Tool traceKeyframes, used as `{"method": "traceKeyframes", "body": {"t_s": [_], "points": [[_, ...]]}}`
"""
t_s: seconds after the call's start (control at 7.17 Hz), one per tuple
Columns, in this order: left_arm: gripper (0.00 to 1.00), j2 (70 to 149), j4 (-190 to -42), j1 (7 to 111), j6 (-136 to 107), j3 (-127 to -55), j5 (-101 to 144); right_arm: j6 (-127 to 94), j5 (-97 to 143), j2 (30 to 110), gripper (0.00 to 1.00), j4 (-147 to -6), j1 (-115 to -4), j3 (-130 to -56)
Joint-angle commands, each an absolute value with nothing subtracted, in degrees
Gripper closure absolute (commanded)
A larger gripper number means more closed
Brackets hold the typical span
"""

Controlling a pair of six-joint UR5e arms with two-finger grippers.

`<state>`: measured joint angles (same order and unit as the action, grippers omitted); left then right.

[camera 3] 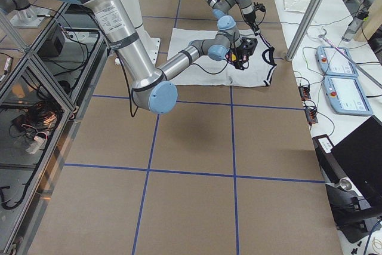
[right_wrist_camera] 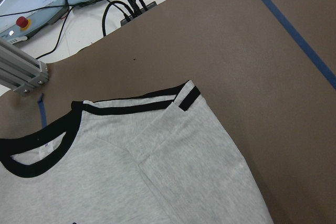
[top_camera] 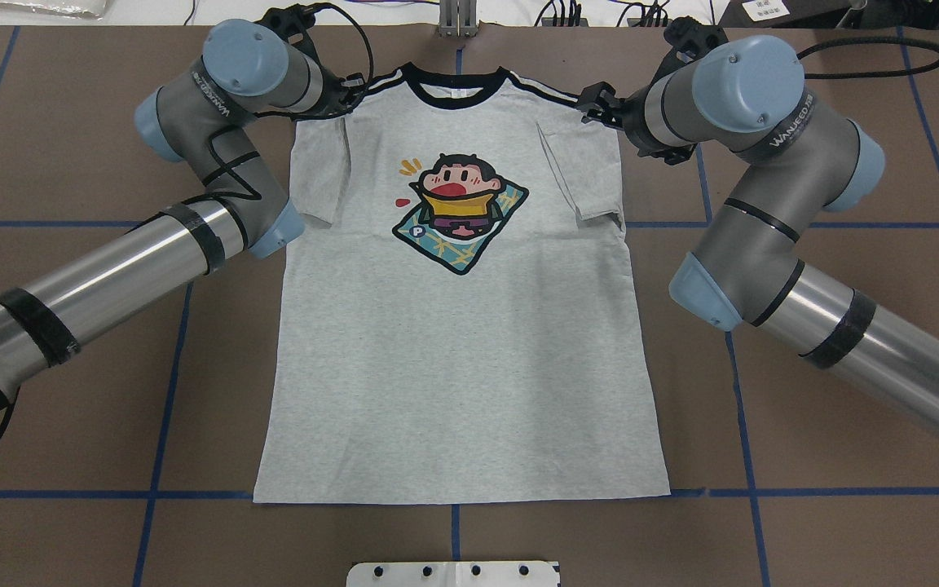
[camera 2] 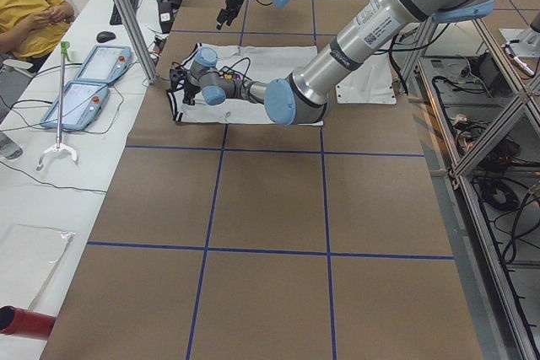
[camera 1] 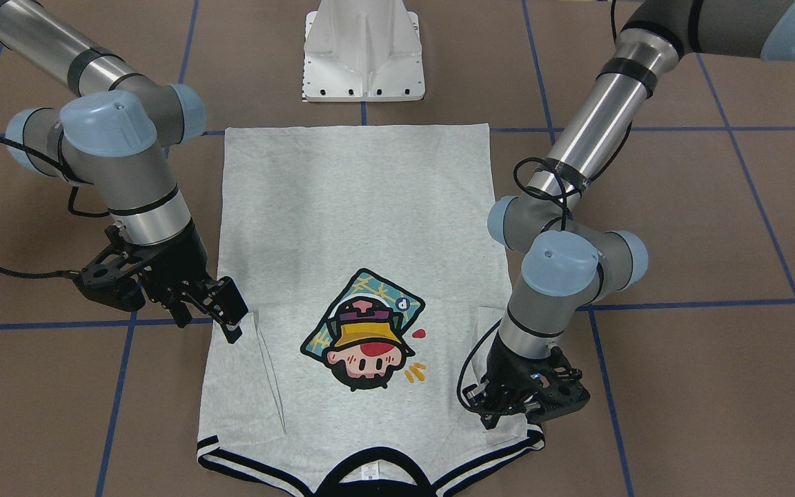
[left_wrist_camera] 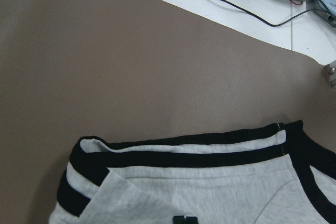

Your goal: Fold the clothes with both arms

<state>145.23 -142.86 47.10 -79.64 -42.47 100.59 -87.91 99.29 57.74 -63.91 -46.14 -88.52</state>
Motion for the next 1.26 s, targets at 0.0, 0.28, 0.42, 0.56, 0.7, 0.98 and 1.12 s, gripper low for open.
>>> {"method": "traceKeyframes", "body": {"t_s": [0.0, 0.28, 0.42, 0.56, 0.7, 0.98, 1.12], "points": [[1.00, 146.1, -143.3, 46.5, -80.3, -41.9, 100.3, -87.9, 99.6, 57.9, 0.00, -64.0, -46.2, -88.7], [0.54, 146.1, -144.1, 46.2, -80.3, -41.2, 99.6, -88.0, 99.6, 58.3, 0.00, -64.0, -46.2, -88.9], [0.49, 146.2, -144.1, 46.1, -80.3, -41.3, 99.6, -87.9, 99.7, 58.3, 0.00, -64.0, -46.3, -89.1], [0.45, 146.1, -144.1, 46.1, -80.4, -42.6, 100.0, -88.0, 99.8, 58.5, 0.00, -64.2, -46.3, -90.7], [0.43, 143.0, -144.0, 46.1, -80.3, -48.5, 100.2, -88.6, 100.8, 60.4, 0.00, -67.7, -45.8, -95.3], [0.43, 130.9, -140.6, 46.1, -80.4, -67.8, 108.0, -89.6, 100.1, 66.2, 0.00, -79.1, -39.7, -109.6], [0.42, 125.0, -136.1, 46.1, -80.7, -78.5, 109.4, -93.3, 99.4, 70.2, 0.00, -80.8, -36.4, -114.6]]}}
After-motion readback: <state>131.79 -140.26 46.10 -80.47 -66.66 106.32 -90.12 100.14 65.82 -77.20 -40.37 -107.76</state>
